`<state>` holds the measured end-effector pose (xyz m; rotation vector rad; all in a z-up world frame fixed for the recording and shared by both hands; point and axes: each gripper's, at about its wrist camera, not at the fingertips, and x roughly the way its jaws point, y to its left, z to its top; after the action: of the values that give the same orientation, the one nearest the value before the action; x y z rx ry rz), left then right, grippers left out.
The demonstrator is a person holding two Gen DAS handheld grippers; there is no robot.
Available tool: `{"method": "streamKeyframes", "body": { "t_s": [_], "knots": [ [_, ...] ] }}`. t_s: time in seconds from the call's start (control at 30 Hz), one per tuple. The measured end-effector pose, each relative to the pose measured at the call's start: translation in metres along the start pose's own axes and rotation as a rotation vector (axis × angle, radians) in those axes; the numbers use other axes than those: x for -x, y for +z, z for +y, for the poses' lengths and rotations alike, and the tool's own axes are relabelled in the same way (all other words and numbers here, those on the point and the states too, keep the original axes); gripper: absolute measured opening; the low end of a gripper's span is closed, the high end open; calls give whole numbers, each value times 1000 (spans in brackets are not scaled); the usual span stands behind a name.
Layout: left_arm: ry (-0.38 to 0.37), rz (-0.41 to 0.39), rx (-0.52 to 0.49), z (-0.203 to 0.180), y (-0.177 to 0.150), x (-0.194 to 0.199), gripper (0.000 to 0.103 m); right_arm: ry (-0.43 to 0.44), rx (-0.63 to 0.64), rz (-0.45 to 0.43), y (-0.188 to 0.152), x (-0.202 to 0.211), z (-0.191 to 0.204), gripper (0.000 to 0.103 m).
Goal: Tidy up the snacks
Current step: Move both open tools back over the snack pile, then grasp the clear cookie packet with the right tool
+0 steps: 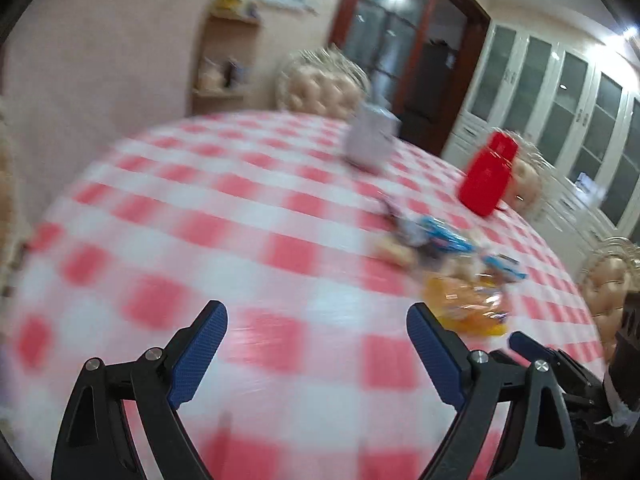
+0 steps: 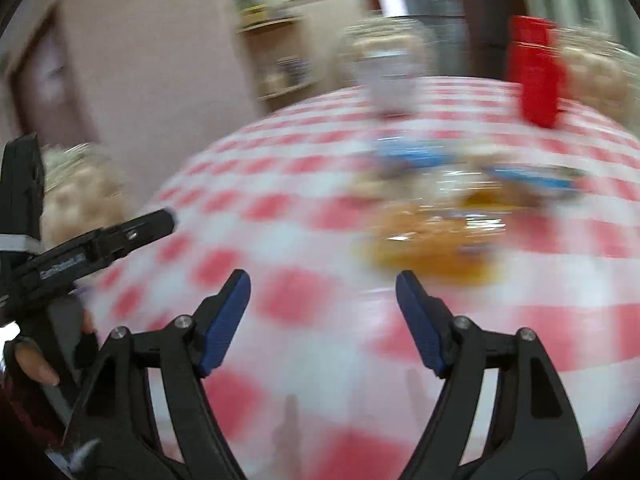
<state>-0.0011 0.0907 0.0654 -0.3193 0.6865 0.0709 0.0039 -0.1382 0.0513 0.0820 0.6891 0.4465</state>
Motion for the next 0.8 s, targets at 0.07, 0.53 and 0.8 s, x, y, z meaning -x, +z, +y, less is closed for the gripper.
{"method": "streamKeyframes", "body": {
  "t_s": [0.07,0.53,0.8],
  "knots": [
    [-40,9,77,-22,5,-28,92,-37,-129,-2,8,4,-52,78],
    [-23,-117,321,-2,20,-47,92,159,-355,24,39,-44,-122,78],
    [-11,-115,432,33,29,-29,92,408,-142,139,34,-59,-64,80]
  ]
}}
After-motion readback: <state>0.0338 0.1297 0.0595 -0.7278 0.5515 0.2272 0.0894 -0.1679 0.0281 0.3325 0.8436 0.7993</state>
